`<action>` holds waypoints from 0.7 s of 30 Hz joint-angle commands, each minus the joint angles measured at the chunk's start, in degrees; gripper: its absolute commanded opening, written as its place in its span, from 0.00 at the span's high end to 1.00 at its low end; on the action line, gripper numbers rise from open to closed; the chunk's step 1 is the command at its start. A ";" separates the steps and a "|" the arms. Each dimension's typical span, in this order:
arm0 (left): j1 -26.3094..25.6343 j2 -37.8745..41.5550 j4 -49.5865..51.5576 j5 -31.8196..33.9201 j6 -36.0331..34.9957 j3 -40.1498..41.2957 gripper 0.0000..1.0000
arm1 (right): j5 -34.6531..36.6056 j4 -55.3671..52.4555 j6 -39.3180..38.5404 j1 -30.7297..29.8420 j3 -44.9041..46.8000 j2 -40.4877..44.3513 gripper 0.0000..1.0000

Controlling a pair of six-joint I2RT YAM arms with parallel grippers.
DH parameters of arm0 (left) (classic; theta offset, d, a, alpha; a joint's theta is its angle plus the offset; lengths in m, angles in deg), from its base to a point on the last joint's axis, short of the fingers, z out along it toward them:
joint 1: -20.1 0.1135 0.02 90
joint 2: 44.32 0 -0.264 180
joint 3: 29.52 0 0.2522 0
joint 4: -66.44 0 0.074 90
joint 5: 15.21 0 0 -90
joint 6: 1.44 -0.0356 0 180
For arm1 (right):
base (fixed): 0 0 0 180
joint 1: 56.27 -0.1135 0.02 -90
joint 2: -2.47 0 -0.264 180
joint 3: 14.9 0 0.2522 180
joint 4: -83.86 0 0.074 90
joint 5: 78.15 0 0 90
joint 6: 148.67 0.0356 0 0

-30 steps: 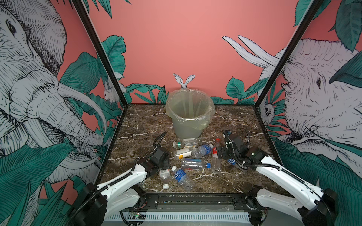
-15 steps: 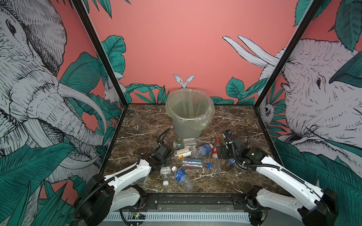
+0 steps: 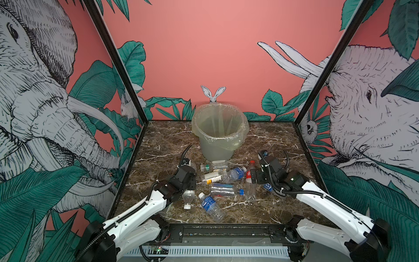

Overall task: Throw the plastic bottles in the bin
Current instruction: Pick up the plastic bottle from the bottom-center of the table.

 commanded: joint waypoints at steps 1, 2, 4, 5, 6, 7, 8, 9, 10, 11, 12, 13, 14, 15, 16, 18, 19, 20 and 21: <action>-0.20 3.52 0.42 1.28 -3.78 -0.84 0.50 | 1.49 1.78 0.73 -0.02 1.19 1.35 0.01; -0.15 4.78 0.09 1.15 -4.35 -0.50 0.50 | 1.49 1.86 0.67 0.03 1.36 1.35 0.01; -0.13 7.07 -0.76 0.60 -5.57 0.14 0.50 | 1.66 2.07 0.67 0.05 1.67 1.22 0.01; -0.14 8.30 -1.17 0.11 -6.17 0.41 0.50 | 1.75 2.18 0.75 0.08 1.80 1.17 0.01; -0.20 9.29 -1.42 -0.36 -6.70 0.63 0.51 | 1.75 2.35 0.85 0.03 2.02 1.18 0.01; -0.18 10.51 -1.75 -0.75 -7.31 0.85 0.51 | 1.66 2.62 0.96 0.07 2.23 1.09 0.01; -0.19 11.58 -1.89 -0.89 -7.79 1.03 0.51 | 1.58 2.91 1.04 0.07 2.44 1.08 0.01; -0.19 12.56 -2.11 -1.01 -8.25 1.21 0.51 | 1.50 3.12 1.15 0.07 2.59 1.00 0.01; -0.20 13.40 -2.01 -1.05 -8.68 1.21 0.51 | 1.41 3.29 1.20 0.07 2.75 0.87 0.01; -0.18 14.16 -1.93 -1.22 -9.04 1.18 0.51 | 1.40 3.39 1.29 0.11 2.77 0.74 0.01; -0.18 14.75 -1.98 -1.48 -9.44 1.08 0.52 | 1.37 3.52 1.38 0.12 2.86 0.65 0.01; -0.15 15.46 -1.95 -1.89 -9.83 0.90 0.52 | 1.27 3.62 1.44 0.09 2.95 0.56 0.01; -0.20 15.97 -1.90 -2.03 -10.19 0.81 0.52 | 1.18 3.82 1.46 0.07 2.97 0.56 0.01; -0.17 16.30 -1.69 -1.94 -10.36 0.52 0.52 | 1.22 3.85 1.54 0.07 3.01 0.48 0.01; -0.20 16.65 -1.46 -1.76 -10.47 0.14 0.52 | 1.22 3.94 1.62 0.07 3.04 0.56 0.01; -0.15 16.93 -1.06 -1.80 -10.99 -0.89 0.52 | 1.22 4.08 1.64 0.09 3.12 0.64 0.01; -0.20 16.98 -1.01 -1.78 -11.15 -1.51 0.52 | 1.22 4.18 1.69 0.07 3.14 0.72 0.01; -0.20 16.85 -1.01 -1.88 -11.51 -2.13 0.53 | 1.22 4.20 1.73 0.10 3.21 0.73 0.01; -0.15 16.72 -1.10 -1.94 -11.66 -2.86 0.52 | 1.15 4.27 1.73 0.16 3.22 0.73 0.01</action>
